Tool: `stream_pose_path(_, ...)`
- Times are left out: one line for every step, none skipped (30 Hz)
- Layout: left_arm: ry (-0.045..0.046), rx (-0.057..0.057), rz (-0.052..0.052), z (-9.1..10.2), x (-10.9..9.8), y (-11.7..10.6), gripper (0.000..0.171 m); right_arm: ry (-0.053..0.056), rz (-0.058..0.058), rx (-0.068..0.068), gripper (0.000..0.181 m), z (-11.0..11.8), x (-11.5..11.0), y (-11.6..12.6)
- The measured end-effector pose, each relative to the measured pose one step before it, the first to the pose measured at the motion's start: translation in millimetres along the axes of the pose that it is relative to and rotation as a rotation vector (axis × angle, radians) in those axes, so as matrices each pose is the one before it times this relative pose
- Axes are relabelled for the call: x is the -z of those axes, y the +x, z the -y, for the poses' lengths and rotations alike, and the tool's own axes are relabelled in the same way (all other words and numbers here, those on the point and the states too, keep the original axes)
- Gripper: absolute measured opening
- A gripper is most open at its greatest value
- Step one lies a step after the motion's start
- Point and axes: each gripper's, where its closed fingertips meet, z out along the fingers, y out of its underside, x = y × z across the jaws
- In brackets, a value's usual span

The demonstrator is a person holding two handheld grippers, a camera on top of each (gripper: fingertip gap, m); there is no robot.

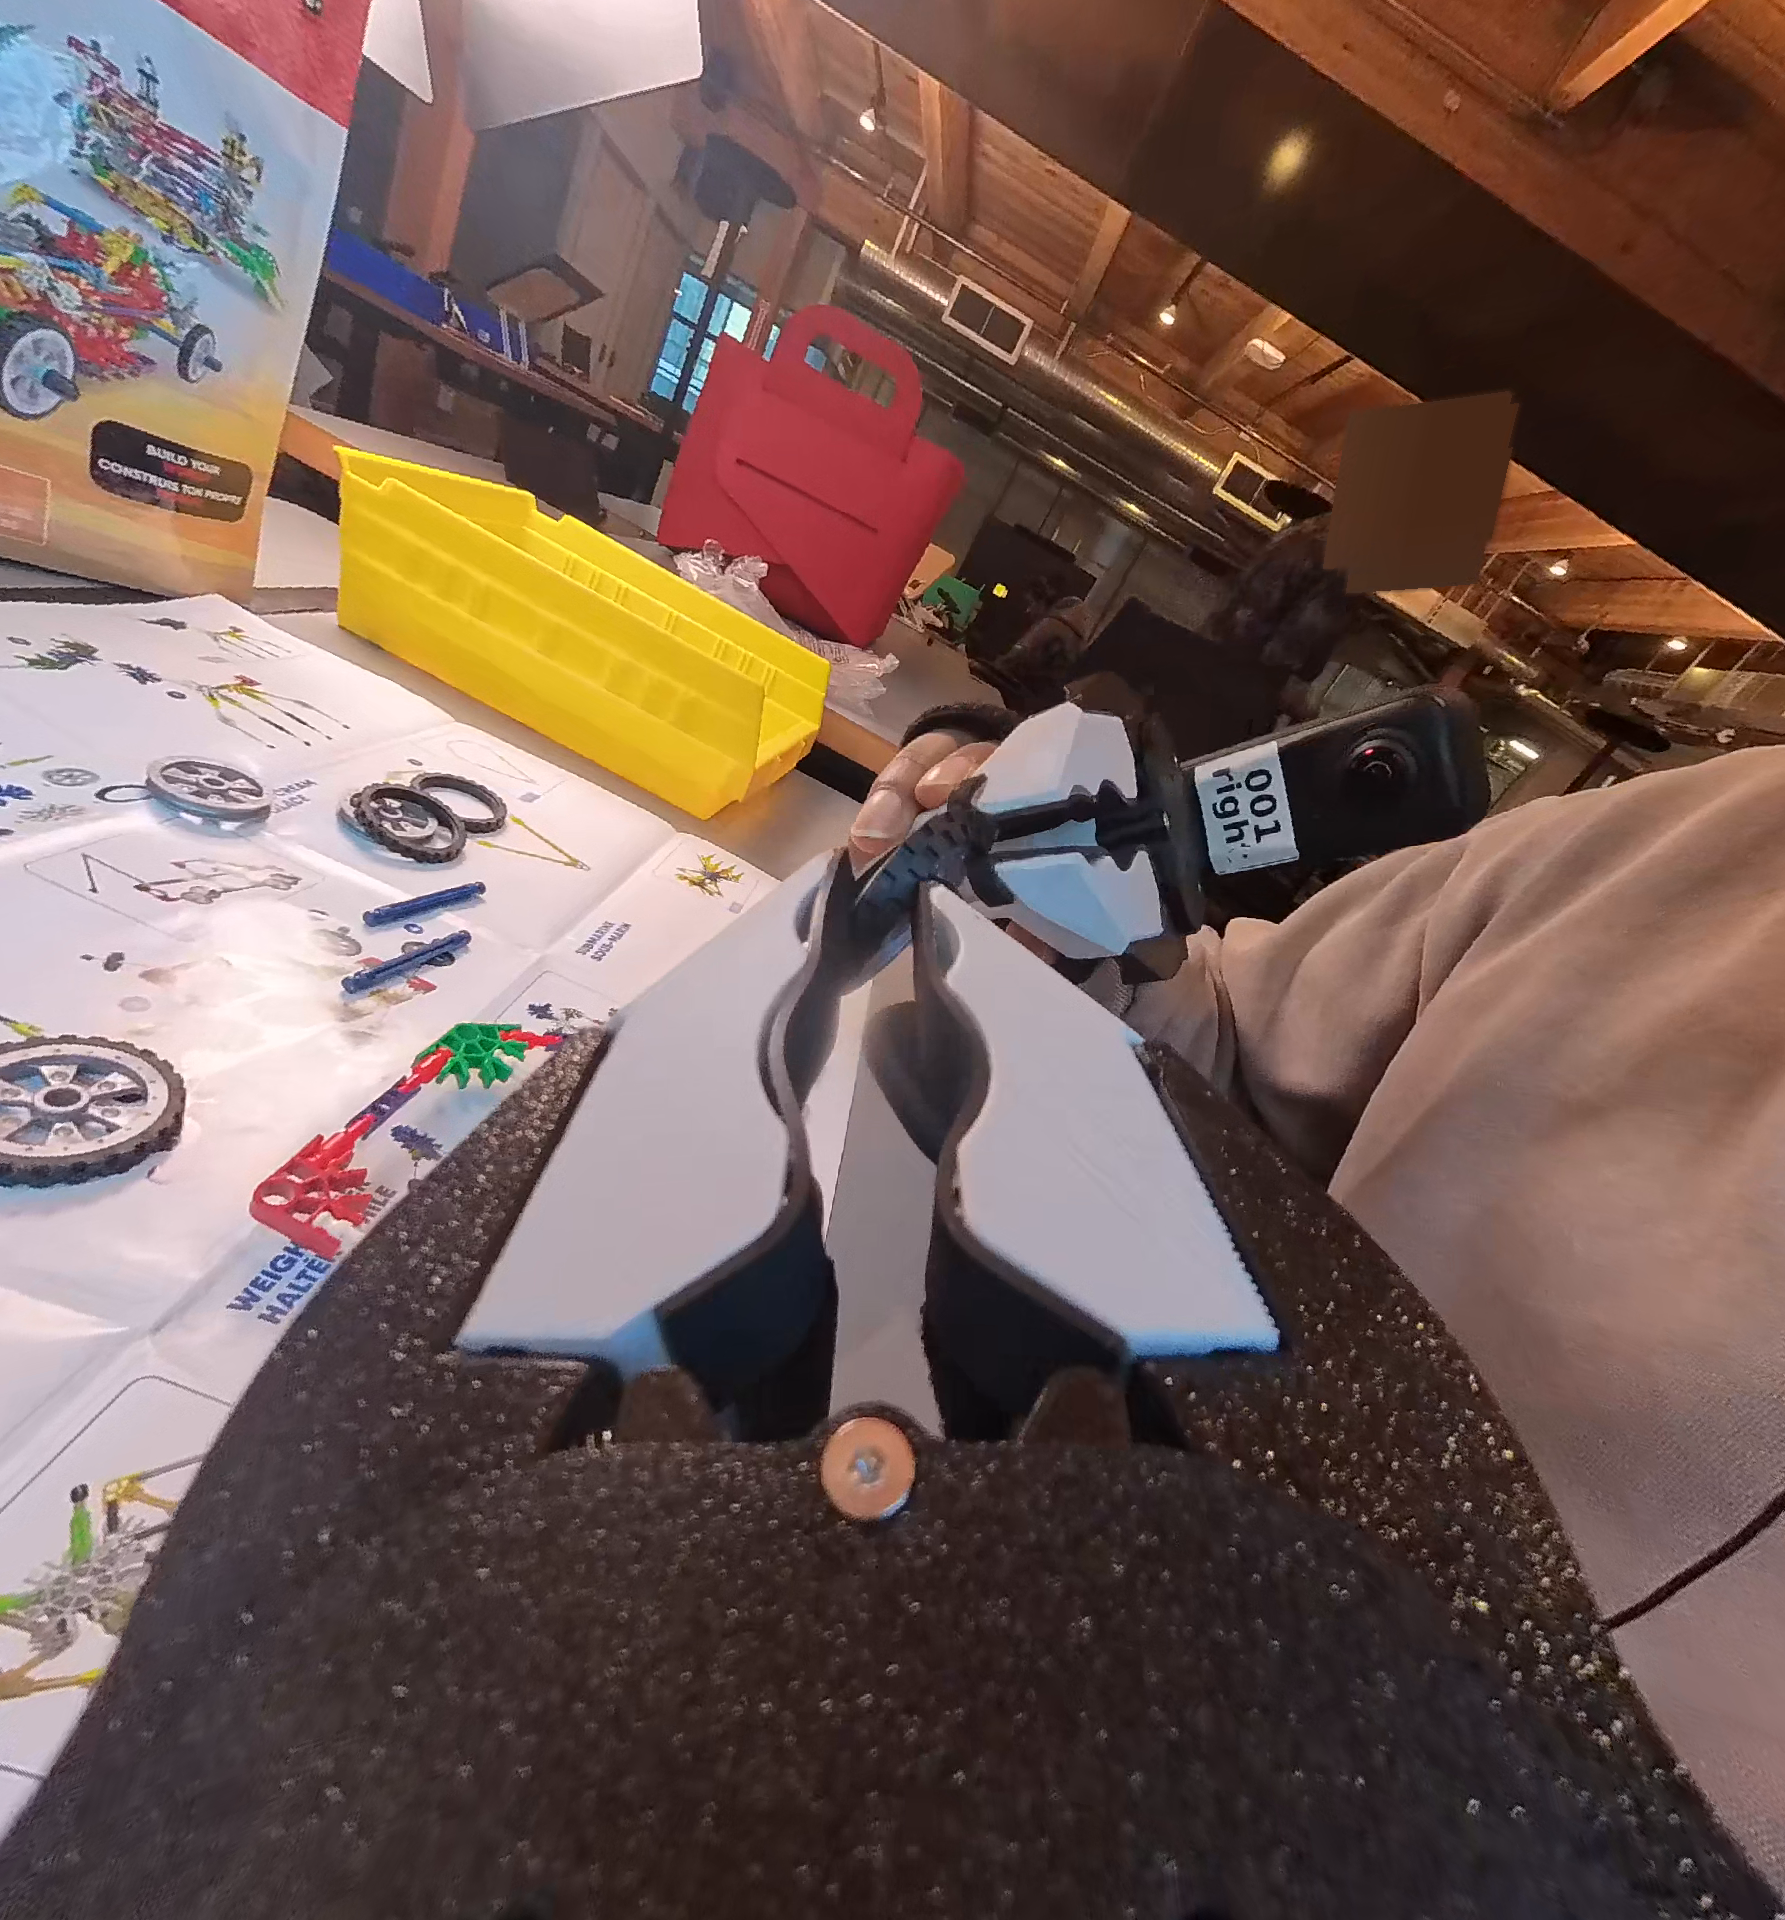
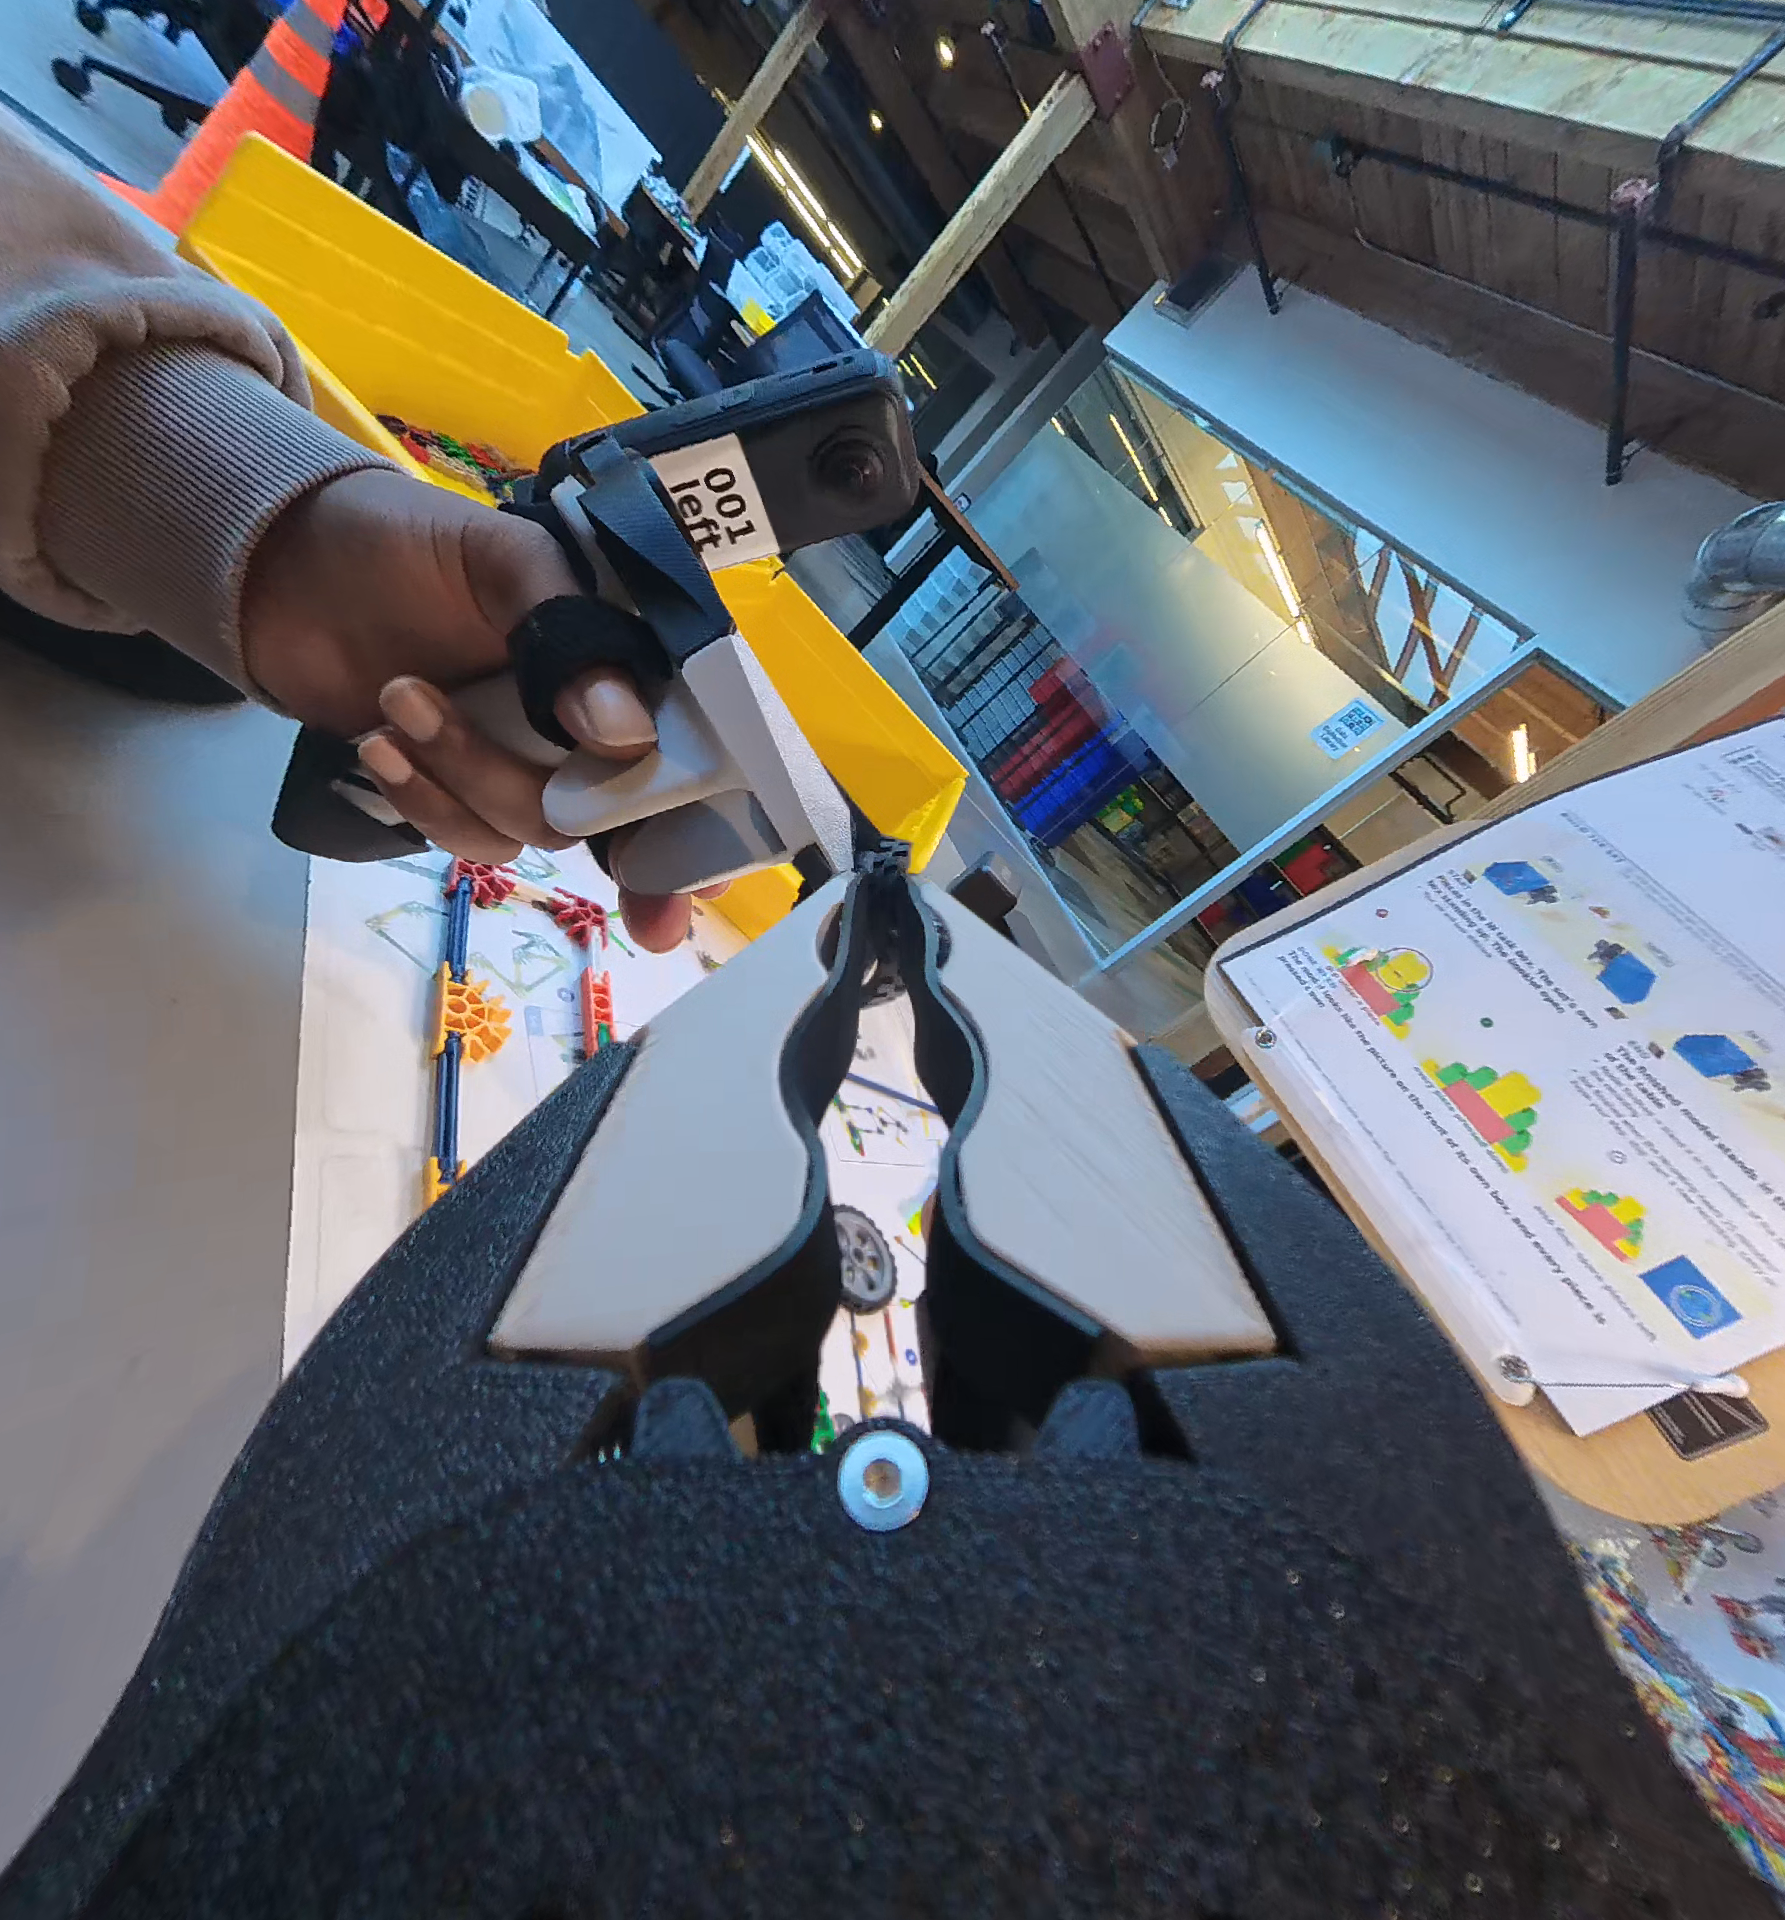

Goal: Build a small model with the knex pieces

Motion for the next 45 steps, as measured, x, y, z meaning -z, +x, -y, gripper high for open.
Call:
stream_pose_path(-0.00278,0.0023,-0.0019,-1.39,0.22,-0.04,0.007,0.0034,0.0245,-0.0325,0.001,-0.72,0.7,-1.1)
stream_pose_path(-0.00124,-0.0087,-0.001,-0.65,0.0,0.85,0.006,0.023,0.0463,-0.1019,0.003,-0.19,1.2,-0.35)
stream_pose_path(-0.00211,-0.0183,-0.0033,-0.01,0.21,1.73,0.006,0.0247,0.053,-0.1204,0.003,-0.35,1.57,-0.4)
stream_pose_path(0.00007,-0.0157,-0.0029,0.82,0.66,1.23,0.005,0.0202,0.0371,-0.0897,0.003,-0.46,0.58,-0.25)
stream_pose_path(0.00396,-0.006,0.0038,1.53,0.64,-0.2,0.005,0.0178,0.0254,-0.1057,0.003,-1.07,-0.53,1.68)
stream_pose_path(0.01138,-0.0027,0.0013,2.57,0.26,0.41,0.004,0.0356,0.0185,-0.1052,0.004,1.0,-0.46,2.92)
stream_pose_path(0.01208,-0.0148,-0.0041,2.63,0.47,1.72,0.004,0.0342,0.0291,-0.106,0.005,1.68,-0.43,1.32)
stream_pose_path(0.01241,-0.0228,-0.0161,2.5,0.89,3.47,0.003,0.0247,0.0429,-0.0887,0.006,1.68,-0.17,-1.25)
stream_pose_path(0.01014,-0.0078,-0.0246,1.92,0.79,4.07,0.004,0.0205,0.0398,-0.0651,0.008,1.42,0.07,-1.79)
stream_pose_path(0.00994,0.0048,-0.0214,1.31,0.47,2.97,0.004,0.0188,0.0203,-0.0429,0.01,1.03,-0.07,-0.43)
stream_pose_path(0.01564,-0.0018,-0.0221,1.39,0.59,3.32,0.003,0.0089,0.0343,-0.0213,0.012,-0.22,0.05,-3.18)
stream_pose_path(0.00751,-0.0007,-0.0141,0.17,0.61,2.3,0.003,0.0063,0.031,-0.0198,0.014,-0.04,0.46,-3.11)
stream_pose_path(0.00098,-0.0004,-0.0025,-0.61,0.7,0.45,0.003,0.0008,0.0306,-0.0241,0.019,-0.75,0.48,-2.82)
stream_pose_path(0.00641,0.0,-0.0053,0.01,0.74,0.64,0.005,0.0011,0.0246,-0.0281,0.02,-0.94,0.58,-1.57)
stream_pose_path(0.01327,0.0065,-0.0113,0.99,0.81,1.15,0.006,0.0075,0.027,-0.0338,0.021,-0.37,0.62,-1.68)
stream_pose_path(0.01264,0.0092,-0.0098,1.13,0.86,0.64,0.006,0.0092,0.0252,-0.0384,0.022,-0.25,0.29,-1.29)
stream_pose_path(0.00885,0.0055,-0.0068,0.61,0.47,0.36,0.003,0.0127,0.0138,-0.0337,0.022,-0.23,-0.41,0.07)
stream_pose_path(0.00596,0.0026,-0.0057,0.34,0.21,0.46,0.003,0.0116,0.0058,-0.0261,0.022,-0.51,-0.8,0.85)
stream_pose_path(0.0005,0.0026,-0.0034,-0.46,-0.16,0.22,0.003,0.0007,-0.0029,-0.0188,0.02,-2.07,-1.5,1.81)
stream_pose_path(-0.00063,0.0007,-0.0015,-0.87,-0.25,0.03,0.005,-0.0094,0.0044,-0.0063,0.019,-3.31,-1.89,0.05)
stream_pose_path(-0.00175,-0.0001,-0.0004,-0.98,-0.28,-0.11,0.005,0.0005,0.0051,-0.0003,0.017,-1.52,-1.82,-0.94)
stream_pose_path(0.00148,0.0007,-0.0041,-0.52,-0.05,0.49,0.003,0.0062,0.0022,-0.0008,0.013,0.08,-1.1,-0.44)
stream_pose_path(0.00281,0.0015,0.0014,0.1,0.3,-0.38,0.003,0.0034,0.0042,-0.0058,0.012,0.26,-0.09,-0.04)
stream_pose_path(-0.00311,-0.0008,0.0102,-0.58,0.25,-1.65,0.004,-0.0004,-0.0022,-0.0071,0.012,0.13,0.79,1.62)
stream_pose_path(-0.00449,-0.0006,0.013,-0.8,0.05,-1.91,0.004,0.0028,-0.0085,-0.0045,0.011,0.47,1.36,2.47)
stream_pose_path(-0.00726,-0.0017,0.006,-1.13,-0.21,-0.92,0.004,0.0051,0.0021,-0.0094,0.011,0.65,1.13,0.52)
stream_pose_path(-0.01228,-0.0038,0.002,-1.39,-0.14,-0.13,0.004,0.0034,0.0029,-0.0123,0.011,0.3,0.78,0.13)
stream_pose_path(-0.01839,-0.0045,0.0029,-1.86,-0.05,-0.6,0.005,-0.001,-0.002,-0.0129,0.01,-0.42,0.61,0.69)
stream_pose_path(-0.02271,-0.002,0.0026,-2.13,0.38,-0.79,0.005,-0.0019,-0.0003,-0.0229,0.011,-0.43,0.3,0.83)
stream_pose_path(-0.0187,0.0013,0.0046,-1.69,0.53,-1.05,0.006,-0.0063,-0.0001,-0.0324,0.011,-1.17,0.08,1.32)
stream_pose_path(-0.01688,0.0041,0.0142,-1.56,0.97,-2.68,0.006,-0.008,-0.008,-0.0347,0.01,-1.79,-0.1,2.79)
stream_pose_path(-0.02257,0.0068,0.0173,-2.34,1.19,-3.51,0.007,-0.0161,-0.012,-0.0399,0.01,-3.16,-0.24,3.66)
stream_pose_path(-0.03154,0.012,0.0172,-3.66,1.27,-3.56,0.007,-0.0171,-0.0124,-0.0363,0.011,-3.89,-0.15,3.53)
stream_pose_path(-0.04608,0.0234,0.0156,-5.69,1.26,-3.75,0.007,-0.0332,-0.0199,-0.0412,0.011,-6.7,0.14,4.72)
stream_pose_path(-0.06175,0.0363,0.0107,-8.78,0.76,-3.54,0.007,-0.0471,-0.0257,-0.043,0.011,-9.18,0.6,4.86)
stream_pose_path(-0.06856,0.0501,0.0028,-11.4,-0.12,-2.59,0.006,-0.0542,-0.0333,-0.0278,0.011,-11.3,0.72,4.59)
stream_pose_path(-0.0745,0.0614,-0.0091,-14.37,-1.62,-1.04,0.006,-0.0784,-0.0374,-0.0254,0.011,-15.69,0.35,3.83)
stream_pose_path(-0.07875,0.0608,-0.0129,-16.74,-3.85,-0.31,0.005,-0.0904,-0.0343,-0.0203,0.011,-18.17,-0.18,1.88)
stream_pose_path(-0.0666,0.0505,-0.008,-16.1,-6.29,-0.18,0.005,-0.085,-0.04,-0.0155,0.011,-18.1,-0.67,1.4)
stream_pose_path(-0.06126,0.0454,-0.0125,-15.74,-8.38,1.03,0.005,-0.0912,-0.0301,-0.0248,0.011,-18.93,-1.41,-0.3)
stream_pose_path(-0.06575,0.0387,-0.0231,-15.39,-9.52,2.91,0.005,-0.0909,-0.0142,-0.0157,0.012,-18.96,-2.21,-2.94)
stream_pose_path(-0.05969,0.0238,-0.0116,-12.65,-9.74,1.38,0.005,-0.0744,-0.0339,-0.0045,0.012,-16.11,-2.83,-0.19)
stream_pose_path(-0.058,0.0087,-0.0035,-10.24,-9.01,0.75,0.004,-0.0627,-0.036,0.0069,0.012,-13.49,-2.74,-0.17)
stream_pose_path(-0.0625,0.0007,-0.0021,-9.06,-8.18,0.72,0.004,-0.054,-0.0241,0.0007,0.012,-11.17,-2.23,-1.05)
stream_pose_path(-0.05279,-0.004,0.0015,-6.14,-6.75,0.14,0.004,-0.0417,-0.0258,0.0042,0.013,-8.33,-1.69,0.14)
